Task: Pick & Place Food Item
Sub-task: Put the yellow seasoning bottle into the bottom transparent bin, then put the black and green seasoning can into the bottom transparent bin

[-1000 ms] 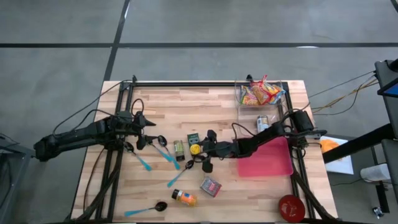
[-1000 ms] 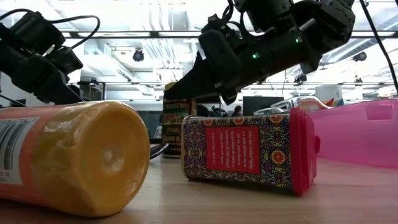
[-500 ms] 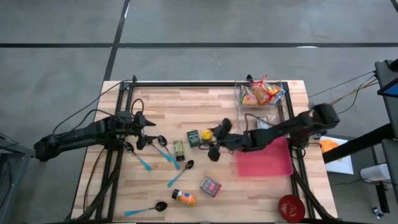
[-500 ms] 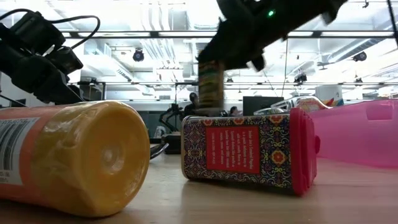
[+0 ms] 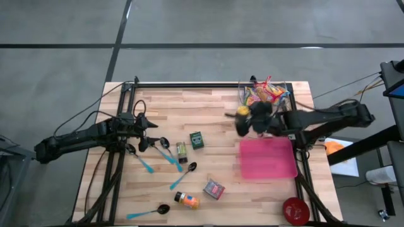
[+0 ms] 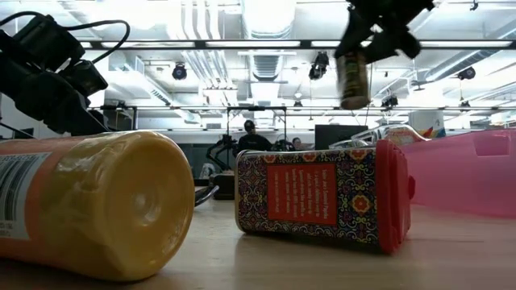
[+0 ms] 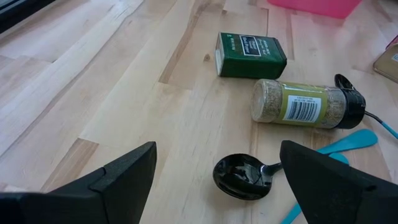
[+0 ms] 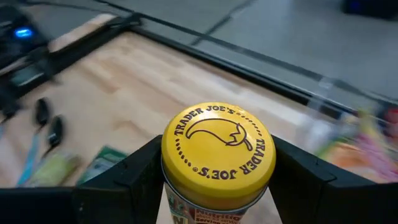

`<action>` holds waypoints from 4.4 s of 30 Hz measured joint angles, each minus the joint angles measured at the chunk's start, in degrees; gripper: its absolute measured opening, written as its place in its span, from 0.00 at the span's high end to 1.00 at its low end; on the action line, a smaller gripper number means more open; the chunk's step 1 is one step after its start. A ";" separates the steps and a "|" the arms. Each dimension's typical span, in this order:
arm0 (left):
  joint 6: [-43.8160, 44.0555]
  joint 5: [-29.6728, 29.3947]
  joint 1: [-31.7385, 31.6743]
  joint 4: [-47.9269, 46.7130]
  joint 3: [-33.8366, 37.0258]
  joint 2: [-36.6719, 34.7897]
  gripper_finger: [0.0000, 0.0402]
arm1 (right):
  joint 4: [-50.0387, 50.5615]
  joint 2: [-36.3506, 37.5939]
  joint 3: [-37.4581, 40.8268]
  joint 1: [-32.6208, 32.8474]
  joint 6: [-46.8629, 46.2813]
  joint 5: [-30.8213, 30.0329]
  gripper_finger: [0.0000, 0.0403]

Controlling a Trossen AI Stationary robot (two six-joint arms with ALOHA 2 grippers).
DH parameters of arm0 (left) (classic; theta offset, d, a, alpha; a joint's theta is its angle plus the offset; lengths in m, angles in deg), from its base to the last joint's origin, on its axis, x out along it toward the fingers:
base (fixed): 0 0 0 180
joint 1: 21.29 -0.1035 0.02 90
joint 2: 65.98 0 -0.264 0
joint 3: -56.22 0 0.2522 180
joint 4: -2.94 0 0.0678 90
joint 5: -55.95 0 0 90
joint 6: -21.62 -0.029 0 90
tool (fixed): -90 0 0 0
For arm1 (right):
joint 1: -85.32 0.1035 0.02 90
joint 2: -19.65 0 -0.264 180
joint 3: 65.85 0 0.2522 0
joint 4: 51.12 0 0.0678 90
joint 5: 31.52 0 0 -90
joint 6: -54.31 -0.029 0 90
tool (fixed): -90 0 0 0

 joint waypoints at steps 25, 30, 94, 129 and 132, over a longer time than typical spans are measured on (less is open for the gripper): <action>0.02 0.01 0.00 0.01 0.02 -0.02 0.14 | 20.60 -2.44 1.98 -25.89 -8.25 25.99 0.44; 0.01 0.02 0.01 0.00 0.02 -0.02 0.14 | 20.51 -6.59 2.15 -26.96 -8.84 26.26 0.44; 0.00 0.01 0.02 0.02 0.02 -0.01 0.14 | 12.60 -4.58 2.17 -24.77 -2.86 27.44 0.24; 0.00 0.01 0.00 0.01 0.02 0.00 0.14 | -24.00 -39.51 -13.14 -7.10 0.54 26.71 0.24; 0.00 0.00 0.01 0.00 0.02 0.00 0.14 | -23.83 -43.40 -16.90 -6.92 0.15 24.94 0.24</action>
